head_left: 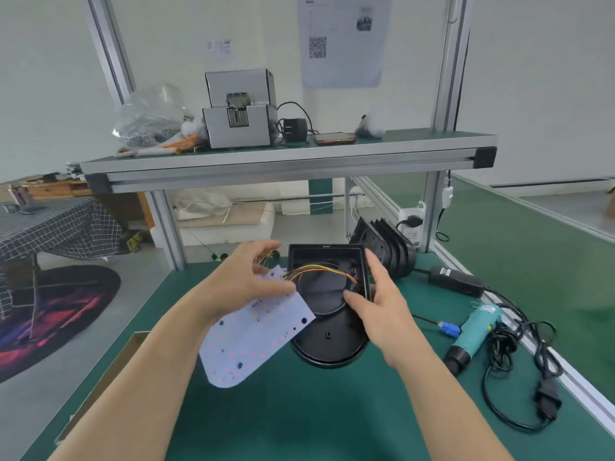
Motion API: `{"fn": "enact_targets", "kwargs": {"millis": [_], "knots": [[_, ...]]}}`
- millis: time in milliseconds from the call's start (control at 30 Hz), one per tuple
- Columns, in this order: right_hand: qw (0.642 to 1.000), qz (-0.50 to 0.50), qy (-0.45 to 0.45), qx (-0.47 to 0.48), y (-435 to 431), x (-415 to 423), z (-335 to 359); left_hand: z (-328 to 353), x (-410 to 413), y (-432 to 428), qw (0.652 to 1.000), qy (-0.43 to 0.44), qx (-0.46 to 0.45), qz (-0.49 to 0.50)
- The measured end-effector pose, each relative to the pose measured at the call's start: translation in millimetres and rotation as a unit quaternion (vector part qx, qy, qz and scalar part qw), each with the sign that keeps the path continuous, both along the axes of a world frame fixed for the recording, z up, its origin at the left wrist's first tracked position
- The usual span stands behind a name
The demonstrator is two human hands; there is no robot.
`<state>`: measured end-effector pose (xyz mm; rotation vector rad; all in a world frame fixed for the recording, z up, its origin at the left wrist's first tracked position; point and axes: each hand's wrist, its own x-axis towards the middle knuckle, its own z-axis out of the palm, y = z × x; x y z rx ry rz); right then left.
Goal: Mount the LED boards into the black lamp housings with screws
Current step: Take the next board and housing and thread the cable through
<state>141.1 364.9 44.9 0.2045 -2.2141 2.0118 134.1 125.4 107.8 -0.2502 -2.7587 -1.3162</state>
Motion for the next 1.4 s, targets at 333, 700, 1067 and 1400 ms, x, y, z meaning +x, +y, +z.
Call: {"fn": "enact_targets", "kwargs": {"millis": [333, 700, 1067, 1400], "knots": [[0.983, -0.055, 0.112, 0.138, -4.9, 6.3, -1.6, -24.3, 16.0, -21.3, 0.939, -0.188, 0.285, -0.044], [0.958, -0.121, 0.167, 0.201, -14.0, 26.4, -13.6, -54.6, 32.3, 6.4, 0.852, -0.197, 0.476, -0.091], [0.967, -0.026, 0.191, 0.170, -7.1, 27.2, 10.3, -59.1, 43.8, 11.2, 0.825, -0.194, 0.525, -0.080], [0.947, -0.143, 0.232, 0.170, -5.9, 24.3, 32.9, -55.7, 47.6, 7.9, 0.917, -0.168, 0.354, -0.072]]}}
